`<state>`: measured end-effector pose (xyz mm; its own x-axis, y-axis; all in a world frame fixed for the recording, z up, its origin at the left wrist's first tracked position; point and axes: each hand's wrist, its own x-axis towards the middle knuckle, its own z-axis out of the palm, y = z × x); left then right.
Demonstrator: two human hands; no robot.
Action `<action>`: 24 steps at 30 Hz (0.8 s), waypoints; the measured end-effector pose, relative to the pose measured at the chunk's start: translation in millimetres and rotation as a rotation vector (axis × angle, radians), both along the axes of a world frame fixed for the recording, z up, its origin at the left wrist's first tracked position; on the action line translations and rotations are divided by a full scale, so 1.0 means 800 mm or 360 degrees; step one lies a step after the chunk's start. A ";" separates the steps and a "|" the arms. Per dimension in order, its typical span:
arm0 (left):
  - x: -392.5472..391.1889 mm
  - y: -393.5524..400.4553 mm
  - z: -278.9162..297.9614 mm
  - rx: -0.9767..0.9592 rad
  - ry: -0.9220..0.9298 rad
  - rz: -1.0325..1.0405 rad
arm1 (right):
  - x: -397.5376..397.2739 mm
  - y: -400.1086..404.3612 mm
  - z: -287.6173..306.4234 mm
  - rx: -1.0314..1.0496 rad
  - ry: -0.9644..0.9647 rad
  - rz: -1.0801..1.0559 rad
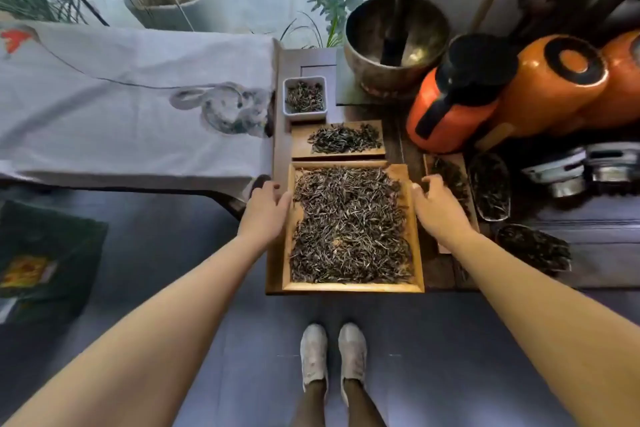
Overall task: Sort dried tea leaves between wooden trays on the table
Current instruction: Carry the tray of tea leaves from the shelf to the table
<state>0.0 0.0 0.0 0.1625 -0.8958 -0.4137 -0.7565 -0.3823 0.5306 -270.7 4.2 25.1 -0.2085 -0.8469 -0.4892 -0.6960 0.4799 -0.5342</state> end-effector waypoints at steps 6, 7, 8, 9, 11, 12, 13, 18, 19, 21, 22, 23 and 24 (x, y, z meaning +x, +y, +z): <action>-0.003 0.020 -0.014 -0.0098 0.0069 0.0228 | 0.010 0.019 -0.012 -0.0104 0.0177 -0.0097; -0.003 0.022 -0.014 -0.0103 0.0077 0.0225 | 0.012 0.020 -0.012 -0.0130 0.0215 -0.0093; -0.005 0.024 -0.013 -0.0117 0.0076 0.0217 | 0.013 0.021 -0.012 -0.0129 0.0253 -0.0089; -0.006 0.026 -0.013 -0.0134 0.0090 0.0211 | 0.014 0.023 -0.012 -0.0130 0.0276 -0.0084; -0.011 0.029 -0.013 -0.0162 0.0114 0.0223 | 0.017 0.026 -0.012 -0.0110 0.0305 -0.0064; -0.013 0.031 -0.013 -0.0164 0.0122 0.0241 | 0.018 0.027 -0.014 -0.0098 0.0305 -0.0060; -0.015 0.032 -0.013 -0.0163 0.0139 0.0259 | 0.020 0.028 -0.012 -0.0082 0.0300 -0.0063; -0.024 0.036 -0.013 -0.0098 0.0211 0.0336 | 0.029 0.031 -0.013 -0.0047 0.0273 -0.0133; -0.025 0.037 -0.013 -0.0087 0.0224 0.0354 | 0.032 0.032 -0.013 -0.0045 0.0254 -0.0154; -0.027 0.039 -0.012 -0.0089 0.0242 0.0378 | 0.035 0.033 -0.015 -0.0061 0.0246 -0.0195; -0.028 0.039 -0.012 -0.0092 0.0248 0.0393 | 0.037 0.034 -0.017 -0.0069 0.0249 -0.0218; -0.029 0.040 -0.011 -0.0089 0.0257 0.0412 | 0.038 0.035 -0.018 -0.0072 0.0246 -0.0247; -0.030 0.040 -0.010 -0.0084 0.0266 0.0432 | 0.038 0.035 -0.019 -0.0071 0.0238 -0.0279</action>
<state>-24.4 32.0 -8.0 0.3321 -0.8500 -0.4089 -0.5312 -0.5267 0.6636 -240.1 32.0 9.6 -0.4215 -0.8116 -0.4045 -0.6772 0.5784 -0.4549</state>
